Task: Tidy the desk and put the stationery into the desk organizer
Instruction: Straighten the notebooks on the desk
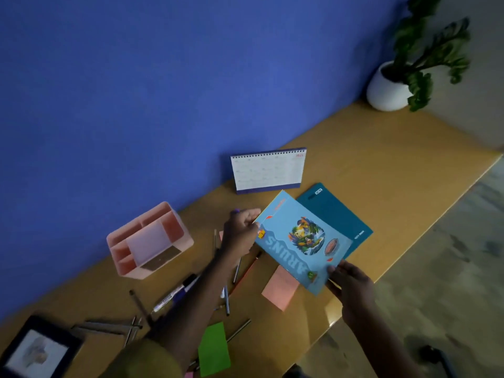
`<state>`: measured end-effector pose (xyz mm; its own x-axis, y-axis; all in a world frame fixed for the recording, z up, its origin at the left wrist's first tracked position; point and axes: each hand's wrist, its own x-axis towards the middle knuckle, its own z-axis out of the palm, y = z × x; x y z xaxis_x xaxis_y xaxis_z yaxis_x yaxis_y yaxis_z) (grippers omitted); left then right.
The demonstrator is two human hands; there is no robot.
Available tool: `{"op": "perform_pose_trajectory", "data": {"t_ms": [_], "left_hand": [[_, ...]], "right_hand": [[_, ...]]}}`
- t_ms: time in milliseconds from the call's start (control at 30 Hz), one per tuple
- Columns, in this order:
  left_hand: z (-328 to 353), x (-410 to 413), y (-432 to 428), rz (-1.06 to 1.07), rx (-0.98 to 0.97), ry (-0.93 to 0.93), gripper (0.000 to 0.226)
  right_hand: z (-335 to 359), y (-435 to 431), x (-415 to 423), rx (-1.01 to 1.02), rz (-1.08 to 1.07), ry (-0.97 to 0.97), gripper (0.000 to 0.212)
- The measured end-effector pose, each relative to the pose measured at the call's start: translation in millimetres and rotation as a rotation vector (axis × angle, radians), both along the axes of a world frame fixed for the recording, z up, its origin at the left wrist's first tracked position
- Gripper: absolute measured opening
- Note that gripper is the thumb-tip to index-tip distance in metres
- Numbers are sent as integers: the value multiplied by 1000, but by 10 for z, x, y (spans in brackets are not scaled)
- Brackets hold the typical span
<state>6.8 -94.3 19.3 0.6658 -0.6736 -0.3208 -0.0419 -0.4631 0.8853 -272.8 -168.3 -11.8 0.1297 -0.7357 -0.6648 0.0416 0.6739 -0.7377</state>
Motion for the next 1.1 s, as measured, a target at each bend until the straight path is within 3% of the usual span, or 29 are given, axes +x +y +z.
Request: {"op": "perform_pose_trajectory", "data": {"t_ms": [300, 467, 733, 933, 1100], "left_hand": [[-222, -93, -1016, -247, 143, -76, 59], [-345, -71, -1283, -320, 182, -44, 67], [-601, -27, -1512, -351, 231, -35, 72], [-713, 10, -1591, -344, 234, -29, 72], [-806, 39, -1562, -327, 244, -81, 65]], "right_hand": [[-235, -615, -112, 47, -182, 6, 21], [-399, -788, -51, 63, -225, 21, 31], [-616, -930, 18, 2, -314, 189, 28], [-778, -1000, -13, -31, -236, 350, 39], [-772, -943, -86, -141, 1, 572, 63]]}}
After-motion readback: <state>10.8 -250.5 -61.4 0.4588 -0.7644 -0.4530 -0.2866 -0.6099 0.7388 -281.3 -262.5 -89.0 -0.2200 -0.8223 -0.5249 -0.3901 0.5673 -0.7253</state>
